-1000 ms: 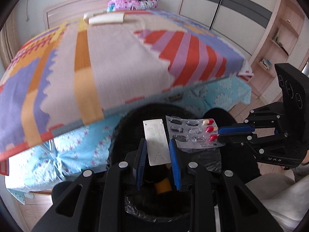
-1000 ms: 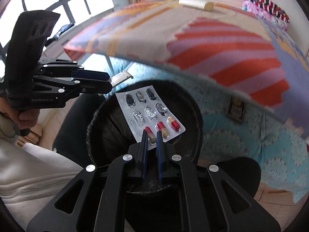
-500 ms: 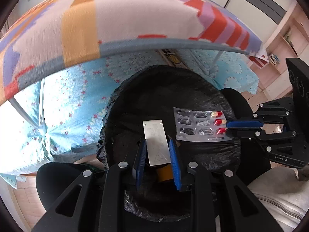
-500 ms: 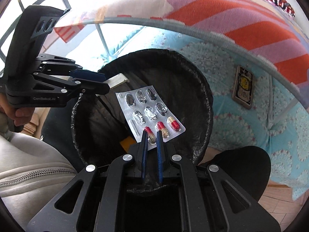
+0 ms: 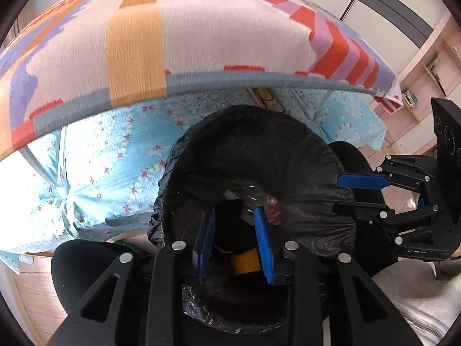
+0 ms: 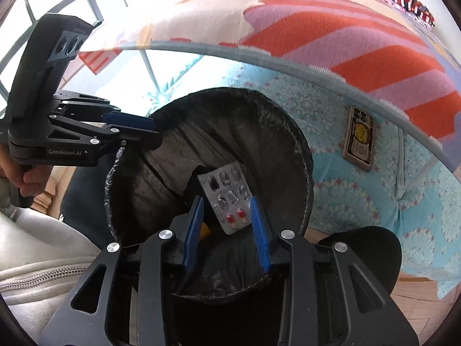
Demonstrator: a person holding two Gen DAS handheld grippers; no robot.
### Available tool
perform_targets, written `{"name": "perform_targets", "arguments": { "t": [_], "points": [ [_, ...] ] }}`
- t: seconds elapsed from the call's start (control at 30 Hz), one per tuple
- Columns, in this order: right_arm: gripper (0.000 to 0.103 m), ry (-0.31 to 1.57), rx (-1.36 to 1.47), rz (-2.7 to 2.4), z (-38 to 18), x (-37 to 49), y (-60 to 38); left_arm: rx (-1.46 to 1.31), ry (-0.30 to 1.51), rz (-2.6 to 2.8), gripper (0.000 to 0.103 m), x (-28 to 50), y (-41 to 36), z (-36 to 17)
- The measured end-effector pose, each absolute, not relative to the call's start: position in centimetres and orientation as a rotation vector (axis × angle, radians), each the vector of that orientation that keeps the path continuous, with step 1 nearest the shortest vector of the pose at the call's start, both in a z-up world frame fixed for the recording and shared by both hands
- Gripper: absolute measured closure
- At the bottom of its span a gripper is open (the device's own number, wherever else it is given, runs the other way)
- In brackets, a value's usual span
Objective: Collect trash
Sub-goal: 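Open both tools over the bin, dropping the card and blister pack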
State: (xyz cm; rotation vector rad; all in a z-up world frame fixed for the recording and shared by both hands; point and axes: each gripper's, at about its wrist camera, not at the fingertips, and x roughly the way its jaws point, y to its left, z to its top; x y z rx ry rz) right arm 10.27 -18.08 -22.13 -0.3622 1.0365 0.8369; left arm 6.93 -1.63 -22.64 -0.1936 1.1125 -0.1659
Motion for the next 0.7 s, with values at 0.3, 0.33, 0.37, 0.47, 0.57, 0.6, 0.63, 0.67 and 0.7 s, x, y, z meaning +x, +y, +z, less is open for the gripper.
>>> {"name": "perform_targets", "arguments": {
  "t": [0.3,0.33,0.37,0.47,0.57,0.6,0.63,0.67,0.7],
  "points": [
    [0.070,0.999,-0.351,0.835,-20.5,10.4,-18.4,-0.176,1.061,-0.170,0.075,6.5,-1.7,-20.2],
    [0.070,0.994,-0.350,0.834,-20.3,10.3,-18.4,-0.177,1.056,-0.171,0.075,6.5,-1.6,-20.0],
    [0.070,0.988,-0.349,0.834,-20.0,10.3,-18.4,-0.174,1.050,-0.166,0.075,6.4,-1.5,-19.6],
    [0.070,0.969,-0.346,0.835,-19.2,10.1,-18.5,-0.167,1.025,-0.166,0.075,6.0,-1.1,-18.6],
    [0.069,0.946,-0.337,0.832,-18.4,10.1,-18.7,-0.158,0.993,-0.171,0.075,5.6,-0.9,-17.4],
    [0.069,0.939,-0.332,0.834,-18.1,10.2,-18.8,-0.158,0.984,-0.174,0.075,5.6,-0.9,-17.1],
    [0.069,0.934,-0.330,0.835,-18.0,10.3,-18.8,-0.159,0.980,-0.175,0.075,5.6,-1.0,-16.9],
    [0.069,0.926,-0.329,0.836,-17.6,10.3,-18.8,-0.159,0.975,-0.176,0.075,5.6,-0.9,-16.6],
    [0.070,0.917,-0.330,0.837,-17.3,10.3,-18.7,-0.156,0.968,-0.176,0.075,5.6,-0.8,-16.3]
  ]
}}
